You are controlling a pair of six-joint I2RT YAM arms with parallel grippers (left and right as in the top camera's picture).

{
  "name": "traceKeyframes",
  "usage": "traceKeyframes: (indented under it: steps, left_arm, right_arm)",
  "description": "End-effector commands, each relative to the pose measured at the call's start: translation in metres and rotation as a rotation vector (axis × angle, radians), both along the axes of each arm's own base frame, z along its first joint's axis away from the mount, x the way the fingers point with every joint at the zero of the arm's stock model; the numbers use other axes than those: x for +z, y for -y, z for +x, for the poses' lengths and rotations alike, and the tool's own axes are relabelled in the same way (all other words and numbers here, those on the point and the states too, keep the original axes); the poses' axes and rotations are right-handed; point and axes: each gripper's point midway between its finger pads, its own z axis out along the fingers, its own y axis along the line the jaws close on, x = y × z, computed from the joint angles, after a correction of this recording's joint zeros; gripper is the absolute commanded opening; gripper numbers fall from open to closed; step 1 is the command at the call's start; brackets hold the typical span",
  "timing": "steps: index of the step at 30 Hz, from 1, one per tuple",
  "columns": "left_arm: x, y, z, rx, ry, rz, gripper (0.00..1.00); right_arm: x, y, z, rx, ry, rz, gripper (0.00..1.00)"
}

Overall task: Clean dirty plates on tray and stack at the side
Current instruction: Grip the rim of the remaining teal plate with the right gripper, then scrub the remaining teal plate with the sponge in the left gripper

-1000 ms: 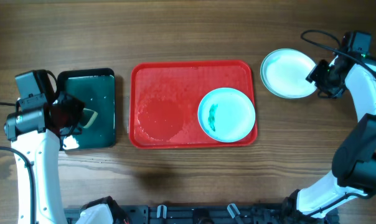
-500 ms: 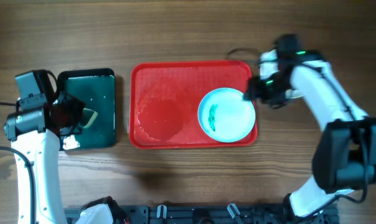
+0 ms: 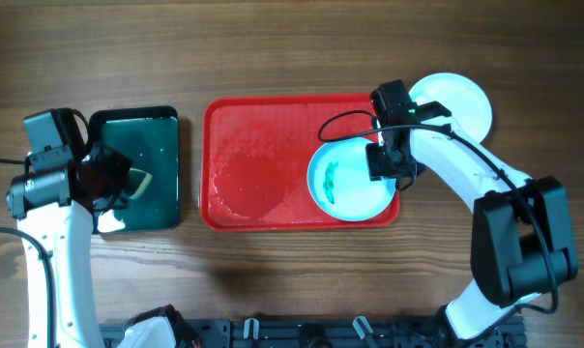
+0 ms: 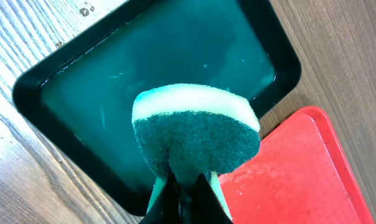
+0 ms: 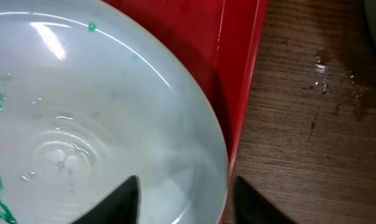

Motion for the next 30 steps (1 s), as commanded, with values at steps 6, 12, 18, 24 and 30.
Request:
traceKeyframes:
  steps: [6, 12, 18, 24, 30]
  left_arm:
    - [-0.002, 0.003, 0.0, -0.003, 0.004, -0.023, 0.04]
    - [-0.001, 0.003, 0.001, -0.003, 0.006, -0.022, 0.04]
    - [-0.002, 0.003, 0.001, -0.003, 0.005, -0.022, 0.04]
    - [-0.001, 0.003, 0.001, -0.005, 0.006, -0.025, 0.04]
    - [-0.002, 0.003, 0.001, -0.004, 0.006, -0.025, 0.04]
  right_arm:
    - [-0.016, -0.001, -0.008, -0.011, -0.045, 0.015, 0.42]
    - [0.006, -0.008, 0.005, -0.009, -0.029, 0.038, 0.42]
    - [0.021, 0.005, 0.026, -0.035, 0.057, -0.048, 0.59]
    - [-0.006, 0.01, 0.007, -0.02, 0.005, -0.05, 0.51]
    - [-0.014, 0.004, 0.002, -0.016, -0.008, -0.013, 0.49]
